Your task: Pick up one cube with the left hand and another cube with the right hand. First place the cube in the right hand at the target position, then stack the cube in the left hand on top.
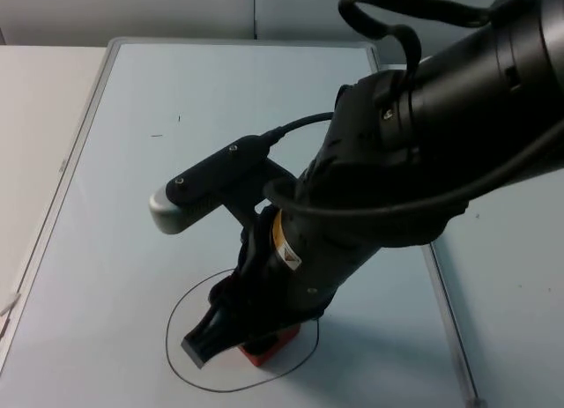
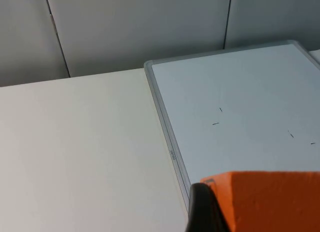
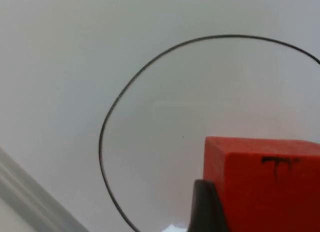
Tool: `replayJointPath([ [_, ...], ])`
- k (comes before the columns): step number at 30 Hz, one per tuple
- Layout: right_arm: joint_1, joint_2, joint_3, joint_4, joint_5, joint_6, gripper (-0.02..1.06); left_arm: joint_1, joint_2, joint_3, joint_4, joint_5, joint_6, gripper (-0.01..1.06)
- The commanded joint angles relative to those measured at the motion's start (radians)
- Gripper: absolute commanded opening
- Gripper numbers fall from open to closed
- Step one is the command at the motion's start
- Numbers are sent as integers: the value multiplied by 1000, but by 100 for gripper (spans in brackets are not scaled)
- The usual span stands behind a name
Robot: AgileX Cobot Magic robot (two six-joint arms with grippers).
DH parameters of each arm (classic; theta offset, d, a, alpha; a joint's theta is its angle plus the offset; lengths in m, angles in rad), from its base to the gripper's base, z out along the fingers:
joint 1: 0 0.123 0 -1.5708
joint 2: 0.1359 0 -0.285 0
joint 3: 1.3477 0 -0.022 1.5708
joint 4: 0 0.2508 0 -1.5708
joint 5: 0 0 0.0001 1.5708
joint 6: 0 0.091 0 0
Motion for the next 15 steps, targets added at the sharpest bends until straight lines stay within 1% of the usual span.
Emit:
replayJointPath([
  [1, 5, 9, -8, 4, -11, 0, 0, -7, -7, 1, -3, -9, 1, 2],
  [6, 5, 8, -8, 6, -11, 0, 0, -7, -7, 1, -3, -9, 1, 2],
  [7, 5, 8, -8, 8, -11, 0, 3, -7, -7, 1, -3, -9, 1, 2],
  [8, 5, 8, -8, 15, -11, 0, 8, -7, -7, 1, -3, -9, 1, 2],
  [10, 5, 4, -8, 28, -7, 0, 25, -7, -7, 1, -3, -9, 1, 2],
  [11, 5, 4, -8, 28, -7, 0, 25, -7, -7, 1, -3, -9, 1, 2],
  [15, 5, -54, -8, 28, -10, -4, 90, -7, -7, 1, -3, -9, 1, 2],
])
